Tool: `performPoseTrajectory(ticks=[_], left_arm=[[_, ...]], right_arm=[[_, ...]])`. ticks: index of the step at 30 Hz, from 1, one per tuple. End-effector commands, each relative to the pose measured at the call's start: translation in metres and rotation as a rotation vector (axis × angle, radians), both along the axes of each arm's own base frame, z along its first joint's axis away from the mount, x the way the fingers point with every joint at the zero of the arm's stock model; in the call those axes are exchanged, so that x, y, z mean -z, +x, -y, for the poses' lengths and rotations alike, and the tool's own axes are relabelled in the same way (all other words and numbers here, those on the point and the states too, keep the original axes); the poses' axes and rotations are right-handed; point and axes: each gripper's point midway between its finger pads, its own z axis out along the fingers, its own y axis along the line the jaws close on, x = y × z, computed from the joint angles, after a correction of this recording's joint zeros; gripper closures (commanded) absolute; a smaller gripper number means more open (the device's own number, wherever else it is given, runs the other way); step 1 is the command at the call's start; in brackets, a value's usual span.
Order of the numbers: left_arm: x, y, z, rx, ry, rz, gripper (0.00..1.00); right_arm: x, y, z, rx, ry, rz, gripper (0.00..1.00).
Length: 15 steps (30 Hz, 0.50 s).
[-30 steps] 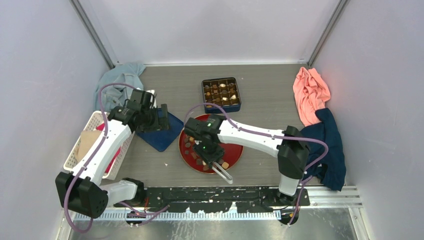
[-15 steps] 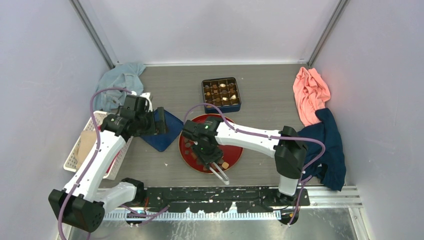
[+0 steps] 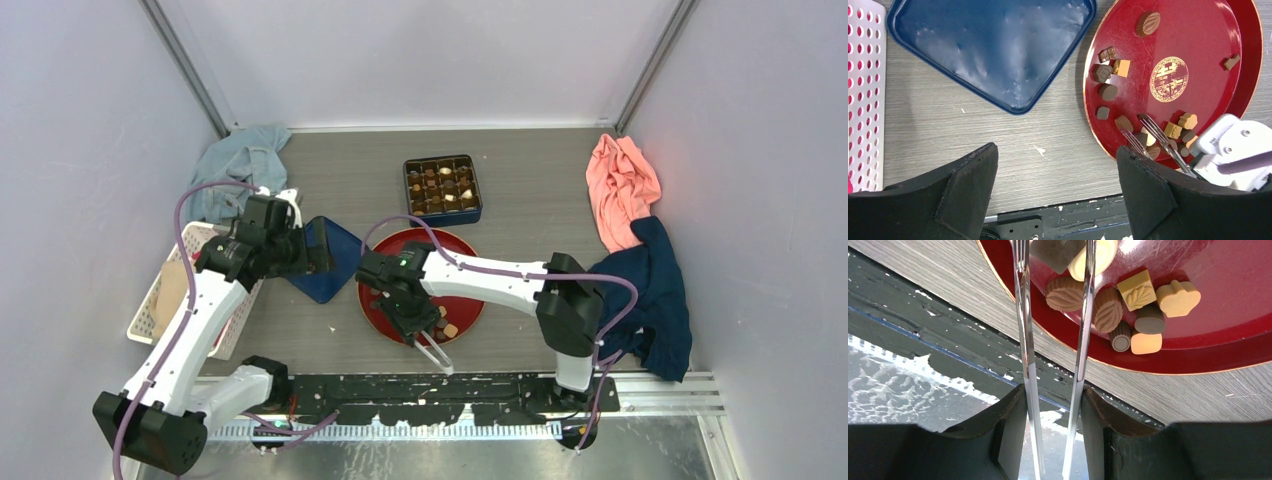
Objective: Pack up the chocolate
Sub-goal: Pick up the fake chocolate from the plate.
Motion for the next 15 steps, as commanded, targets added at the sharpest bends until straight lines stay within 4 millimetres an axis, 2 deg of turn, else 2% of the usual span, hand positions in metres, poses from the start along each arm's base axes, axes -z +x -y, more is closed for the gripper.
performPoseTrajectory(ticks=[1,6,15], left_arm=[[-0.004,-0.002,-0.002,-0.014,-0.010,0.020,0.11],[-0.003,-0.003,-0.003,-0.014,-0.007,0.021,0.11],[-0.003,-0.007,-0.005,-0.019,-0.005,0.028,0.11]], right_arm=[[-0.003,0.003,-0.011,0.014,0.028,0.011,0.53],[0.005,0.001,-0.011,0.024,0.006,-0.003,0.53],[0.008,0.002,-0.017,0.016,0.004,-0.011,0.56]])
